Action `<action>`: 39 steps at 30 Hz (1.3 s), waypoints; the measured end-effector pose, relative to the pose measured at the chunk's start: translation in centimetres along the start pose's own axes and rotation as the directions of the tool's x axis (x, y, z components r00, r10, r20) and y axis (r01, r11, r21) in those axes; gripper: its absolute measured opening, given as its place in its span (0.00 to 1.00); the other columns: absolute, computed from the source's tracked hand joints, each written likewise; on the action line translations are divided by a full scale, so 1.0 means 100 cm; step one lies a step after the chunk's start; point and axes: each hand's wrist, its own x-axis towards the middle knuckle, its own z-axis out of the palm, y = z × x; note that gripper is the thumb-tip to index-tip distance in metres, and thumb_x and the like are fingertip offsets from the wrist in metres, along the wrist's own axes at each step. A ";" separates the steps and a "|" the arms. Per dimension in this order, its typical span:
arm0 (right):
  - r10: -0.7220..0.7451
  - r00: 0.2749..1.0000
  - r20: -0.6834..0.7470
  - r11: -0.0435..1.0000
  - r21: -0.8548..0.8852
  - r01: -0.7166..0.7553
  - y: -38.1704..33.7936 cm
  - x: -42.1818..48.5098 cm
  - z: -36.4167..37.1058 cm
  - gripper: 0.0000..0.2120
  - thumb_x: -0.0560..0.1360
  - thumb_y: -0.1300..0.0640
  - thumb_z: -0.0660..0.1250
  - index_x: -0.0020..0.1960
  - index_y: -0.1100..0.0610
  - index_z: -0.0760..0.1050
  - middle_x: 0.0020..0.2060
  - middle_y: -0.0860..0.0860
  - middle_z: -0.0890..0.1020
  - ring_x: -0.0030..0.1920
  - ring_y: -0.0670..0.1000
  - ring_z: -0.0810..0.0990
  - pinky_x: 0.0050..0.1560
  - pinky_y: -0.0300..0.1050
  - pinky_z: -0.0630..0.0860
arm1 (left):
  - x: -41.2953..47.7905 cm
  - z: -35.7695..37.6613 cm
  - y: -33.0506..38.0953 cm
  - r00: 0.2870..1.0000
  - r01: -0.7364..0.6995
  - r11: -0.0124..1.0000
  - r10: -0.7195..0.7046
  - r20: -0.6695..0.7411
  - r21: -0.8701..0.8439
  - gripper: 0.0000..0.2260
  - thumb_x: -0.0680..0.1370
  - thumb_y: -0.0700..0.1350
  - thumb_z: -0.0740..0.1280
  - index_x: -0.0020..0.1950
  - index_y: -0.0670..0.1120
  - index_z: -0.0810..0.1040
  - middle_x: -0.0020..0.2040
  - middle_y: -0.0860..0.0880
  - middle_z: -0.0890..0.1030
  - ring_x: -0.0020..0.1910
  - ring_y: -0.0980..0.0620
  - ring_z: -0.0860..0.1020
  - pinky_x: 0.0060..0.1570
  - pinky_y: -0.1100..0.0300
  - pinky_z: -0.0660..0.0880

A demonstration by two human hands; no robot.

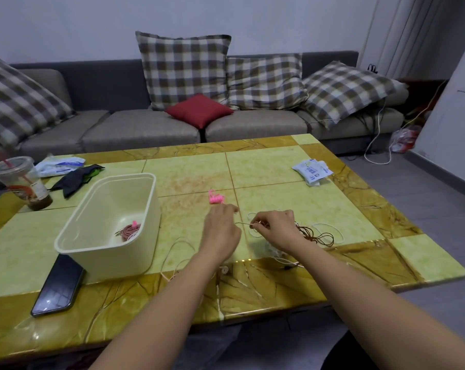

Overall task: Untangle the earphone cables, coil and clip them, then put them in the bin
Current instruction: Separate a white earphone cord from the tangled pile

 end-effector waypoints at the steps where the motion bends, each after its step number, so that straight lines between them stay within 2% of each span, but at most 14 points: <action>1: -0.024 1.000 0.013 1.000 0.016 0.024 -0.004 0.000 0.000 0.10 0.81 0.49 0.61 0.55 0.49 0.80 0.47 0.47 0.84 0.51 0.50 0.78 0.55 0.47 0.58 | 0.000 0.005 0.009 0.996 -0.039 0.999 0.042 0.081 -0.029 0.19 0.78 0.38 0.61 0.69 0.44 0.69 0.66 0.47 0.73 0.66 0.47 0.68 0.66 0.55 0.65; 4: -0.068 0.996 0.052 0.995 0.080 0.064 -0.007 -0.003 -0.001 0.09 0.80 0.52 0.63 0.54 0.51 0.81 0.40 0.45 0.81 0.45 0.50 0.76 0.56 0.47 0.62 | 0.001 0.016 0.019 0.957 0.074 0.995 -0.050 0.285 -0.071 0.12 0.83 0.42 0.56 0.65 0.41 0.68 0.58 0.42 0.78 0.56 0.43 0.76 0.49 0.54 0.72; 7: -0.040 0.991 0.130 0.960 0.279 0.003 0.006 -0.010 -0.001 0.08 0.78 0.58 0.64 0.53 0.52 0.81 0.44 0.47 0.83 0.45 0.49 0.79 0.50 0.44 0.74 | -0.002 0.015 0.012 0.960 0.127 0.990 -0.106 0.259 -0.066 0.09 0.84 0.44 0.55 0.60 0.41 0.69 0.52 0.42 0.79 0.50 0.42 0.77 0.42 0.54 0.69; 10: 0.084 0.993 0.085 0.936 0.336 -0.108 0.018 -0.014 -0.001 0.13 0.77 0.63 0.60 0.49 0.49 0.81 0.46 0.47 0.84 0.47 0.51 0.82 0.49 0.48 0.78 | -0.005 0.011 0.005 0.971 0.161 0.979 -0.135 0.198 -0.124 0.07 0.82 0.42 0.56 0.55 0.40 0.71 0.48 0.43 0.79 0.47 0.43 0.77 0.41 0.53 0.69; 16: 0.152 0.986 0.065 0.890 0.425 -0.165 0.025 -0.014 0.000 0.12 0.76 0.60 0.62 0.49 0.47 0.80 0.45 0.48 0.83 0.48 0.55 0.81 0.50 0.51 0.78 | 0.002 0.005 0.000 0.931 0.364 0.808 -0.329 0.157 -0.464 0.07 0.78 0.44 0.64 0.50 0.44 0.80 0.48 0.50 0.80 0.47 0.52 0.76 0.42 0.59 0.69; 19: 0.148 0.989 0.010 0.908 0.396 -0.140 0.015 -0.013 -0.004 0.17 0.73 0.51 0.56 0.57 0.46 0.79 0.52 0.43 0.80 0.59 0.49 0.73 0.62 0.50 0.69 | 0.003 0.003 0.003 0.927 0.369 0.733 -0.337 0.166 -0.571 0.06 0.77 0.44 0.67 0.48 0.44 0.83 0.47 0.46 0.82 0.45 0.52 0.77 0.37 0.61 0.70; 21: 0.084 0.992 0.095 0.925 0.364 -0.113 0.008 -0.013 -0.006 0.22 0.71 0.48 0.53 0.61 0.42 0.77 0.58 0.43 0.76 0.64 0.46 0.67 0.67 0.50 0.63 | 0.003 0.003 0.004 0.928 0.364 0.709 -0.327 0.177 -0.604 0.06 0.77 0.44 0.68 0.46 0.44 0.84 0.46 0.45 0.83 0.43 0.52 0.77 0.35 0.62 0.69; 22: 0.047 0.987 0.152 0.908 0.406 -0.106 0.007 -0.013 -0.005 0.20 0.73 0.48 0.54 0.61 0.42 0.77 0.60 0.44 0.77 0.64 0.46 0.69 0.67 0.50 0.65 | 0.003 0.004 0.003 0.931 0.359 0.710 -0.318 0.179 -0.606 0.06 0.76 0.44 0.68 0.45 0.44 0.85 0.44 0.44 0.83 0.41 0.53 0.76 0.35 0.62 0.68; 25: -0.038 0.985 0.168 0.868 0.493 -0.051 0.004 -0.014 -0.003 0.11 0.78 0.50 0.64 0.57 0.50 0.80 0.52 0.48 0.82 0.53 0.45 0.79 0.55 0.42 0.75 | 0.003 0.005 0.002 0.932 0.357 0.699 -0.306 0.192 -0.619 0.06 0.76 0.43 0.69 0.42 0.46 0.85 0.45 0.45 0.84 0.42 0.54 0.77 0.41 0.60 0.71; 27: -0.056 0.991 0.124 0.867 0.499 -0.014 0.002 -0.014 -0.004 0.09 0.78 0.52 0.68 0.53 0.56 0.81 0.43 0.49 0.83 0.43 0.43 0.80 0.45 0.36 0.74 | 0.003 0.006 -0.001 0.933 0.357 0.695 -0.294 0.207 -0.624 0.05 0.75 0.44 0.70 0.41 0.47 0.85 0.47 0.47 0.84 0.48 0.51 0.79 0.47 0.58 0.74; 29: -0.044 0.993 0.111 0.857 0.515 -0.020 0.001 -0.011 -0.004 0.07 0.77 0.55 0.69 0.50 0.59 0.82 0.39 0.48 0.83 0.39 0.41 0.79 0.41 0.31 0.73 | 0.002 0.006 -0.002 0.939 0.345 0.713 -0.273 0.211 -0.610 0.04 0.75 0.45 0.71 0.42 0.48 0.86 0.47 0.48 0.85 0.48 0.50 0.79 0.46 0.57 0.74; 34: -0.007 0.983 0.185 0.850 0.519 -0.092 -0.001 -0.009 -0.001 0.09 0.77 0.50 0.70 0.53 0.53 0.79 0.37 0.49 0.83 0.39 0.46 0.79 0.43 0.41 0.74 | 0.001 0.003 -0.004 0.940 0.340 0.746 -0.274 0.201 -0.573 0.05 0.75 0.45 0.70 0.44 0.48 0.86 0.48 0.49 0.85 0.51 0.51 0.80 0.53 0.53 0.76; 36: -0.012 0.970 0.244 0.874 0.474 -0.109 -0.002 -0.012 0.001 0.11 0.77 0.48 0.70 0.54 0.54 0.79 0.31 0.49 0.77 0.33 0.47 0.73 0.37 0.42 0.68 | 0.000 0.000 -0.004 0.940 0.342 0.743 -0.270 0.210 -0.575 0.06 0.76 0.46 0.70 0.43 0.49 0.86 0.46 0.49 0.85 0.49 0.50 0.80 0.48 0.56 0.75; 39: 0.008 0.975 0.221 0.885 0.453 -0.110 -0.003 -0.012 -0.003 0.11 0.79 0.48 0.66 0.46 0.54 0.83 0.30 0.50 0.71 0.31 0.47 0.66 0.34 0.43 0.61 | -0.003 -0.004 -0.003 0.945 0.326 0.748 -0.235 0.229 -0.578 0.07 0.77 0.45 0.69 0.49 0.46 0.86 0.47 0.48 0.82 0.50 0.50 0.76 0.35 0.63 0.67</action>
